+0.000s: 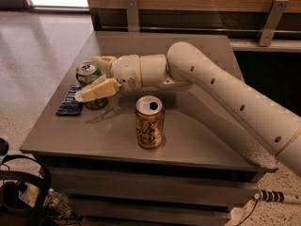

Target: Move green can near rxbar blueberry

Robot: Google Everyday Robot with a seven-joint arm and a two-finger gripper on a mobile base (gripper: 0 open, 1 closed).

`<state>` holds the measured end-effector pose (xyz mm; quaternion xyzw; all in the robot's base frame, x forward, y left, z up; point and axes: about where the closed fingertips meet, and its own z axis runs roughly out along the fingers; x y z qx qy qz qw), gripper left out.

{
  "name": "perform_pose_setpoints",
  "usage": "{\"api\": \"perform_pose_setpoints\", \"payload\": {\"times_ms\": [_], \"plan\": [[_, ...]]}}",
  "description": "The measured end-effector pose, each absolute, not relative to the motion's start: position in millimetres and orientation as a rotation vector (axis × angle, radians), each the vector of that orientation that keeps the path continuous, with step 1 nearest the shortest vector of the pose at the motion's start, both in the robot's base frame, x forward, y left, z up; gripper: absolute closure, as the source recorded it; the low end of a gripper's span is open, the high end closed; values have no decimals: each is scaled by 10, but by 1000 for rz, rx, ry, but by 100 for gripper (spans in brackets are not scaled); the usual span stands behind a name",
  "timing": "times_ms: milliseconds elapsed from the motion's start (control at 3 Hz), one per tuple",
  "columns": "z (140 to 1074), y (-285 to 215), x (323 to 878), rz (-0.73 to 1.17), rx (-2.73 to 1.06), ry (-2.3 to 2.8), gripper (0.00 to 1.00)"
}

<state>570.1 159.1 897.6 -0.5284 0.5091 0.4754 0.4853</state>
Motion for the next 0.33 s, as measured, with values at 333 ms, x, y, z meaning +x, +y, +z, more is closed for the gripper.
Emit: {"api": "perform_pose_setpoints", "payload": {"times_ms": [333], "plan": [[8976,1591,5701,1157,-1286,1239,0]]}}
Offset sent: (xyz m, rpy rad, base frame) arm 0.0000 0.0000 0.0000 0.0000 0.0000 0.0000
